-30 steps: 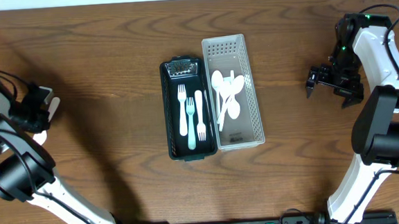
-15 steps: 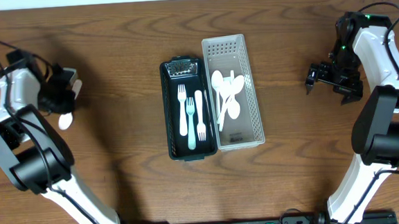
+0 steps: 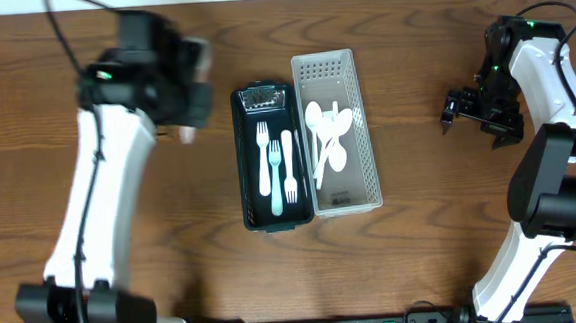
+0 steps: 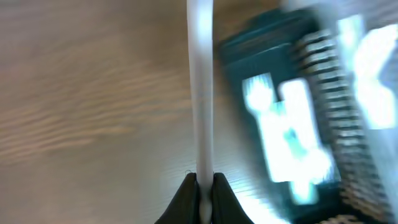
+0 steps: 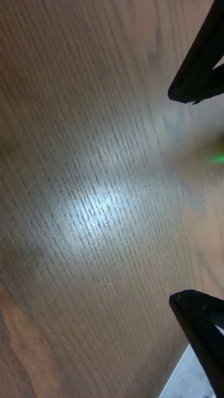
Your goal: Pack container
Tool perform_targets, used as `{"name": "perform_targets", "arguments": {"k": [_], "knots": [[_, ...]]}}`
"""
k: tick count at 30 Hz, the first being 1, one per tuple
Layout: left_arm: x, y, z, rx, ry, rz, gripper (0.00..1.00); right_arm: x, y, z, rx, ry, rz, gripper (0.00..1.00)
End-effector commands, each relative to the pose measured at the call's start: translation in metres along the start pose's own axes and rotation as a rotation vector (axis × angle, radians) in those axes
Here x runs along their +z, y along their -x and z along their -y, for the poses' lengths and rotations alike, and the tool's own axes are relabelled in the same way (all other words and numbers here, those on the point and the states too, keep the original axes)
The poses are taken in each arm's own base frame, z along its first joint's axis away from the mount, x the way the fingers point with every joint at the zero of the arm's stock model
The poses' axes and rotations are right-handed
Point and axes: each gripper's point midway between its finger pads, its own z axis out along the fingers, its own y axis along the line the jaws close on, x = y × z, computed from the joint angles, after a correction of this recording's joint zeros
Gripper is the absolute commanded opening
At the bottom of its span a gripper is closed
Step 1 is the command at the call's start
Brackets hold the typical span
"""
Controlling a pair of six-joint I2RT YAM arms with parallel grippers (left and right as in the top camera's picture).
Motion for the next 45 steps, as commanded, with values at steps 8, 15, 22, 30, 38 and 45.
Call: {"name": "perform_targets", "arguments": {"k": [8,15,22,30,38,45], "knots": [[0.008,0.005,0.091,-0.242,-0.118,-0.02,0.06,-0.005,0.002,0.001,-0.087,-0.001,0.017,0.99],[0.064,-0.015,0.105,-0.321,-0.154,-0.198,0.06,-0.005,0.002,0.001,-0.094,-0.002,0.017,0.99],[0.12,-0.044,0.103,-0.342,-0.113,-0.366,0.06,-0.005,0.003,0.003,-0.101,-0.015,0.019,0.99],[0.155,-0.066,0.094,-0.343,-0.053,-0.459,0.06,-0.005,0.003,0.004,-0.101,-0.018,0.021,0.99],[0.161,-0.068,0.094,-0.344,-0.051,-0.471,0.55,-0.005,0.007,0.003,-0.102,-0.019,0.036,0.99],[0.144,-0.051,0.094,-0.212,-0.08,-0.394,0.83,-0.005,0.011,0.002,-0.113,-0.019,0.054,0.99]]}}
